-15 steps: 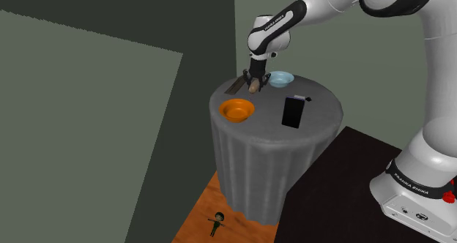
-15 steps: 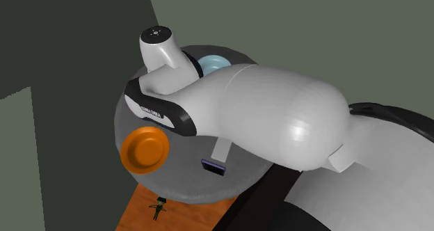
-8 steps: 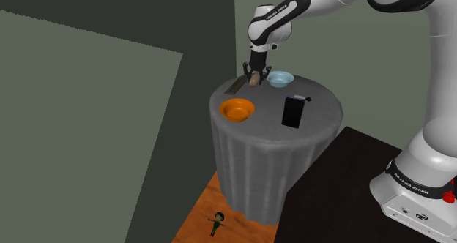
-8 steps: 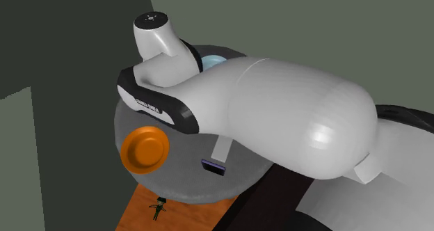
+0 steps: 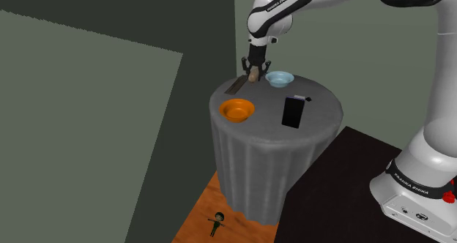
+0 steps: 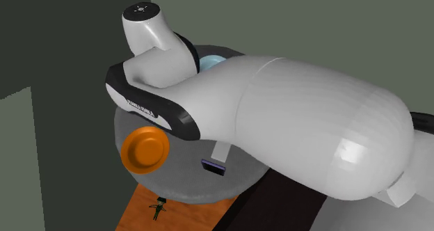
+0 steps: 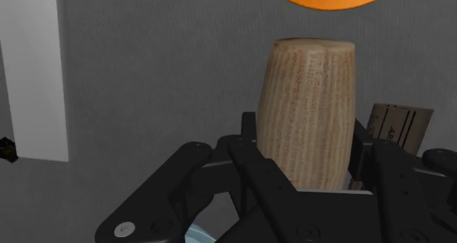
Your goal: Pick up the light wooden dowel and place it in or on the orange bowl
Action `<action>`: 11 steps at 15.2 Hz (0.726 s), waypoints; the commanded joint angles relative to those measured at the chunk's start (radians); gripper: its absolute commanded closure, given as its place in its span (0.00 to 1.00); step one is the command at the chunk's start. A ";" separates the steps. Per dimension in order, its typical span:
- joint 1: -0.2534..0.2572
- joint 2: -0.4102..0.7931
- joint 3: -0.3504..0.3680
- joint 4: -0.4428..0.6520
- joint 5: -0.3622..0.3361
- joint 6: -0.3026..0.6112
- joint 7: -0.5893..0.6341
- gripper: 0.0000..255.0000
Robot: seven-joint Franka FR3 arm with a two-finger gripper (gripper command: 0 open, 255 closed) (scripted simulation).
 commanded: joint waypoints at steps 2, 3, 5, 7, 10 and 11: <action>0.041 -0.029 0.016 -0.046 -0.007 0.024 0.058 1.00; 0.056 -0.038 0.022 -0.063 -0.009 0.032 0.079 1.00; 0.085 -0.055 0.033 -0.091 -0.014 0.048 0.121 1.00; 0.114 -0.069 0.045 -0.115 -0.020 0.062 0.164 1.00; 0.158 -0.083 0.064 -0.141 -0.029 0.079 0.231 1.00; 0.173 -0.086 0.070 -0.148 -0.033 0.084 0.253 1.00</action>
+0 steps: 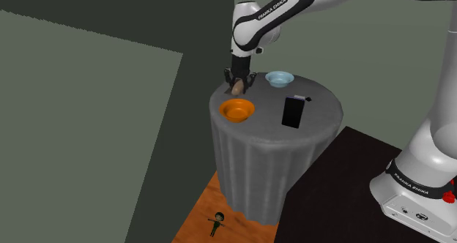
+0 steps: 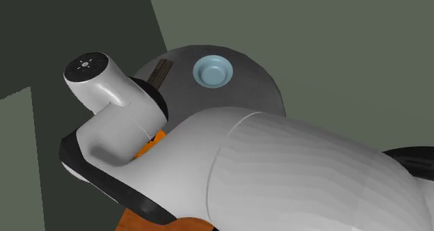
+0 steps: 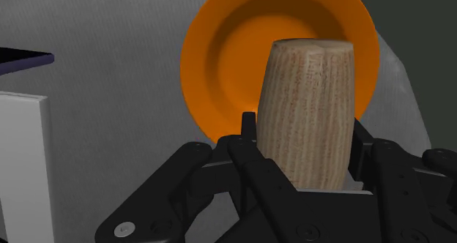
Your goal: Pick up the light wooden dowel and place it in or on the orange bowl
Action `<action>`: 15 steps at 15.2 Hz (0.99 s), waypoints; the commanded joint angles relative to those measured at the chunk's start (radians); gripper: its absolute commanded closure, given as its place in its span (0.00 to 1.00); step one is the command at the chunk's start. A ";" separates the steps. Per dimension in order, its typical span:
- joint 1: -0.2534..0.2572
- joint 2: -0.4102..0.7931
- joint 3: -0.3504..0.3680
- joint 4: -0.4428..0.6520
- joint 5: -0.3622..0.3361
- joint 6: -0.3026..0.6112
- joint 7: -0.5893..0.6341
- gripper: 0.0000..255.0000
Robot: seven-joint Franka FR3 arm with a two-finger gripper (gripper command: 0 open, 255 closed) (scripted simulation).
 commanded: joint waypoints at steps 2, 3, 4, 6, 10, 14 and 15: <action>0.029 0.001 0.012 -0.018 -0.006 0.022 0.044 1.00; 0.029 0.007 0.012 -0.023 -0.007 0.033 0.043 1.00; 0.029 0.014 0.012 -0.027 -0.007 0.045 0.043 1.00; 0.030 0.028 0.011 -0.036 -0.007 0.067 0.041 1.00; 0.031 0.058 0.011 -0.050 -0.008 0.111 0.039 1.00; 0.032 0.085 0.010 -0.059 -0.009 0.147 0.037 1.00; 0.032 0.085 0.010 -0.059 -0.009 0.147 0.037 1.00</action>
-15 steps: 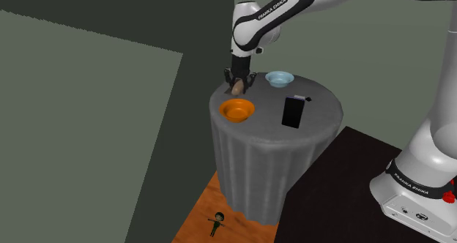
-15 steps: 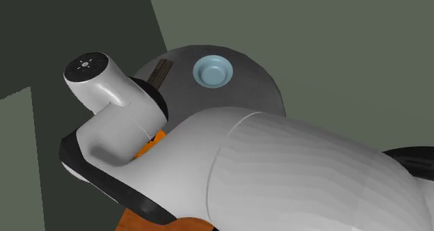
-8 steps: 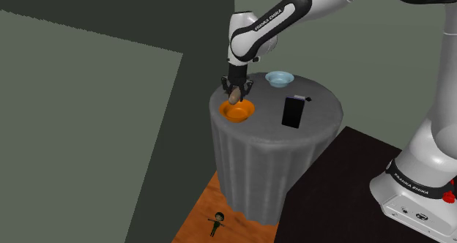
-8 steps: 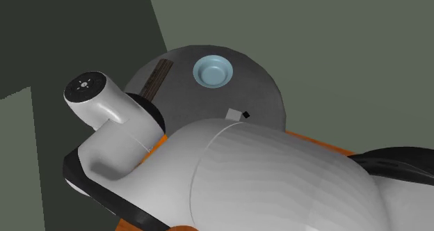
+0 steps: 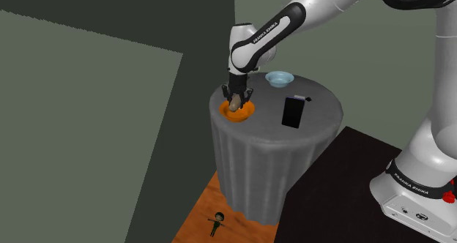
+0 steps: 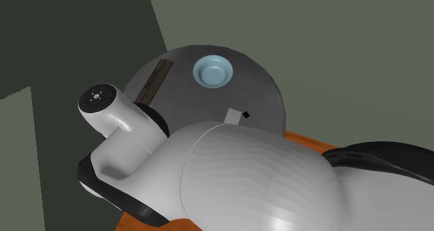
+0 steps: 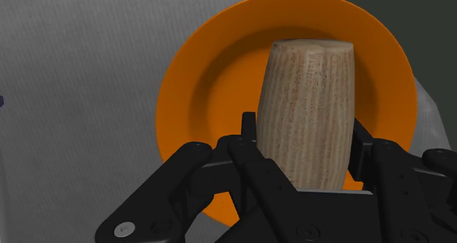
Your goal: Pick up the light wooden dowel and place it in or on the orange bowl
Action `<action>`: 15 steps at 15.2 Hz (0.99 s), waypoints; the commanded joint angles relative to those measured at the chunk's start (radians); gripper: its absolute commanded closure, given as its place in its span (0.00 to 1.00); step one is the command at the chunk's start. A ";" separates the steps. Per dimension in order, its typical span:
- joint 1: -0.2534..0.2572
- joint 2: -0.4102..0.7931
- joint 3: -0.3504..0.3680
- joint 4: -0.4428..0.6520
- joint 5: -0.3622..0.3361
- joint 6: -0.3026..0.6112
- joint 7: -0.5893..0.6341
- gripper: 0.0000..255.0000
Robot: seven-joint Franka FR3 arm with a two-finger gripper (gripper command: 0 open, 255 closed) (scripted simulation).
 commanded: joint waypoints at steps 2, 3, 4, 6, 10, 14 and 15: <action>0.000 0.002 0.000 -0.001 0.000 0.004 0.000 1.00; 0.000 0.002 0.000 -0.001 0.000 0.004 0.000 1.00; 0.000 0.002 0.000 -0.001 0.000 0.004 0.000 1.00; 0.000 0.002 0.000 -0.001 0.000 0.004 0.000 1.00; 0.000 0.002 0.000 -0.001 0.000 0.004 0.000 0.00; -0.005 -0.042 0.000 0.007 0.003 -0.048 -0.002 0.00; -0.007 -0.063 0.001 0.013 0.004 -0.075 -0.003 0.00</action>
